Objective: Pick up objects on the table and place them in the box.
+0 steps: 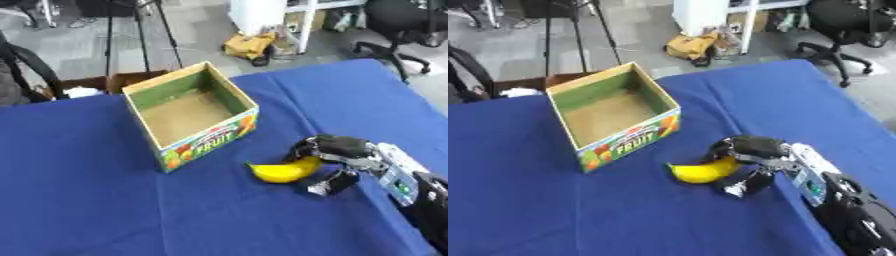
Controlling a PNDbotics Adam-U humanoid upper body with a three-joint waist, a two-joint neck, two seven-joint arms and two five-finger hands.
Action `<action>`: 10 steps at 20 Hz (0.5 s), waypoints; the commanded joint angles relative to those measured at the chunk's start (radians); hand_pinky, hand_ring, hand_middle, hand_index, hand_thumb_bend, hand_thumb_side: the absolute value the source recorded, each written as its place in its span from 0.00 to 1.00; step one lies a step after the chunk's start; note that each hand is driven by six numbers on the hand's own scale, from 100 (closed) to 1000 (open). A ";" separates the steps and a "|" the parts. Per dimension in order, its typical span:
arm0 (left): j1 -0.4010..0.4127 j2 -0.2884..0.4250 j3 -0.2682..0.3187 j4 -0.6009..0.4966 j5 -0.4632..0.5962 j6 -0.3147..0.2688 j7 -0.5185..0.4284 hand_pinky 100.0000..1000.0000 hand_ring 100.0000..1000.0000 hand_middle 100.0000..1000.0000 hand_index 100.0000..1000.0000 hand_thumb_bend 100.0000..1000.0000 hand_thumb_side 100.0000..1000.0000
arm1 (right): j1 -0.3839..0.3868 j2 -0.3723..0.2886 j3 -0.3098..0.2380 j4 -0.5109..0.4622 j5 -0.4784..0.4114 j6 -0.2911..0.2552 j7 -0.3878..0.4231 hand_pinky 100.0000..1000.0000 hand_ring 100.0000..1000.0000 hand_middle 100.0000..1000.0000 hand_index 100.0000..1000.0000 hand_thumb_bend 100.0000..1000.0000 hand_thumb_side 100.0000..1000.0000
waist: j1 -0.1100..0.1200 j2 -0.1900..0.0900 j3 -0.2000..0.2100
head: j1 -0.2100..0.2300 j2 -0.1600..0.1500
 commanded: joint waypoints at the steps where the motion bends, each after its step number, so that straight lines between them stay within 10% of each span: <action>1: -0.008 0.011 0.004 -0.014 0.003 0.002 0.000 0.43 0.70 0.42 0.47 0.17 1.00 | -0.012 -0.034 -0.006 -0.027 -0.010 -0.044 0.036 0.54 0.52 0.53 0.66 0.00 0.11 | -0.004 -0.015 0.001 | -0.001 0.004; 10: -0.009 0.013 0.005 -0.014 0.002 0.003 0.000 0.43 0.70 0.42 0.47 0.17 1.00 | -0.027 -0.055 -0.024 -0.055 -0.081 -0.031 0.043 0.54 0.52 0.53 0.66 0.00 0.11 | -0.008 -0.016 0.001 | 0.004 0.005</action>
